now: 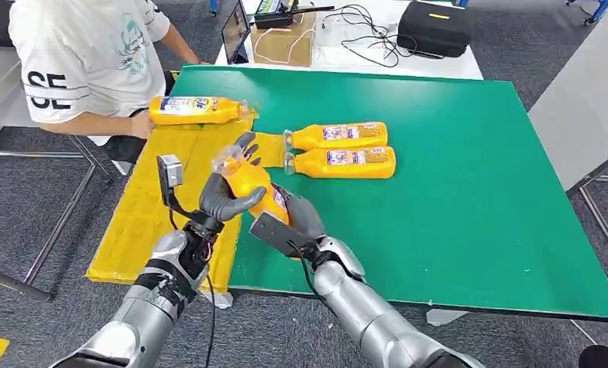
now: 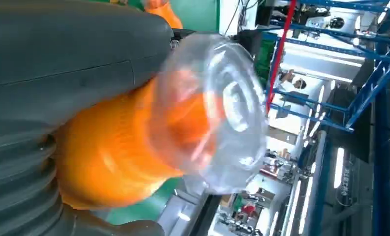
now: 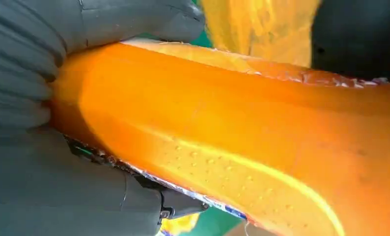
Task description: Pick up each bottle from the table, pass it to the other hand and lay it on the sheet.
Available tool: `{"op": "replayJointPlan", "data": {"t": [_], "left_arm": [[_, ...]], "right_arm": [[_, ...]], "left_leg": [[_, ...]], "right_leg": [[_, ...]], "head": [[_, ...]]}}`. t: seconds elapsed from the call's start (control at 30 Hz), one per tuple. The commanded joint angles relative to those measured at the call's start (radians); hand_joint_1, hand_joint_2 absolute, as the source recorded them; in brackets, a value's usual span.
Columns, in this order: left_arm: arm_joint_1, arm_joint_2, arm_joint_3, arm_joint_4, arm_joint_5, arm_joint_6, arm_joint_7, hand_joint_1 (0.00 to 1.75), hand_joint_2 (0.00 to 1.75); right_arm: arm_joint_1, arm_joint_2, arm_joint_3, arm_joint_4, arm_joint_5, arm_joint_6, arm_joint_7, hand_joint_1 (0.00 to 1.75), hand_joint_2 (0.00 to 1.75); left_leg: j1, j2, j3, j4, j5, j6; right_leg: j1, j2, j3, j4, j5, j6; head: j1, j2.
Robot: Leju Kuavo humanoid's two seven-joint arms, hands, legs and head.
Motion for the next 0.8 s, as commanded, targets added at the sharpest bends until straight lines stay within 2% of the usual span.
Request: {"op": "replayJointPlan", "data": {"t": [0.03,0.17,0.5,0.6,0.63,0.67,0.7,0.8], "left_arm": [[-0.083,0.035,-0.117,0.116,-0.061,0.013,0.043,1.75,1.75],[-0.117,0.038,-0.134,0.24,-0.051,-0.007,0.054,1.75,1.75],[-0.116,0.042,-0.133,0.243,-0.05,-0.012,0.053,1.75,1.75],[-0.119,0.046,-0.123,0.263,-0.019,-0.053,0.073,1.75,1.75],[-0.123,0.048,-0.13,0.266,-0.014,-0.051,0.068,1.75,1.75],[-0.123,0.048,-0.128,0.264,-0.011,-0.048,0.066,1.75,1.75],[-0.122,0.045,-0.122,0.256,-0.003,-0.039,0.061,1.75,1.75],[-0.118,0.046,-0.082,0.214,0.027,0.013,0.058,1.75,1.75]], "right_arm": [[-0.048,-0.008,0.05,0.067,0.024,0.004,0.022,1.75,1.75],[-0.062,-0.003,0.031,0.063,0.018,-0.018,0.029,1.75,1.75],[-0.066,-0.004,0.031,0.063,0.018,-0.014,0.029,1.75,1.75],[-0.072,-0.009,0.016,0.058,0.009,-0.027,0.028,1.75,1.75],[-0.072,-0.01,-0.014,0.043,-0.013,-0.056,0.025,0.42,1.75],[-0.071,-0.01,-0.017,0.04,-0.015,-0.058,0.024,0.42,1.75],[-0.067,-0.01,-0.031,0.029,-0.028,-0.067,0.015,0.0,1.75],[-0.046,-0.021,-0.072,-0.019,-0.063,-0.103,-0.003,0.0,1.75]], "left_leg": [[0.002,-0.002,0.004,0.001,-0.002,-0.002],[0.001,-0.001,0.002,0.001,-0.001,-0.001],[0.001,0.001,0.003,0.001,-0.002,-0.001],[0.001,0.001,0.003,0.0,-0.002,-0.001],[0.0,0.0,0.001,0.0,-0.001,-0.001],[0.001,0.0,0.003,0.001,-0.002,-0.001],[0.0,0.0,0.002,0.0,-0.001,-0.001],[0.0,0.0,0.002,0.0,-0.001,-0.001]], "right_leg": [[0.002,-0.002,0.005,0.0,-0.003,-0.002],[0.001,-0.002,0.003,0.001,-0.002,-0.001],[0.001,0.0,0.003,0.0,-0.001,-0.002],[0.001,0.0,0.003,0.0,-0.001,-0.002],[0.0,0.0,0.002,0.0,-0.001,-0.001],[0.001,0.0,0.003,0.001,-0.002,-0.002],[0.0,0.0,0.002,0.0,-0.001,-0.001],[0.001,0.0,0.002,0.0,-0.001,-0.001]], "head": [[0.0,0.0],[0.0,0.0],[0.0,0.0],[0.0,0.0],[0.0,0.0],[0.0,0.0],[0.0,0.0],[0.0,0.0]]}}
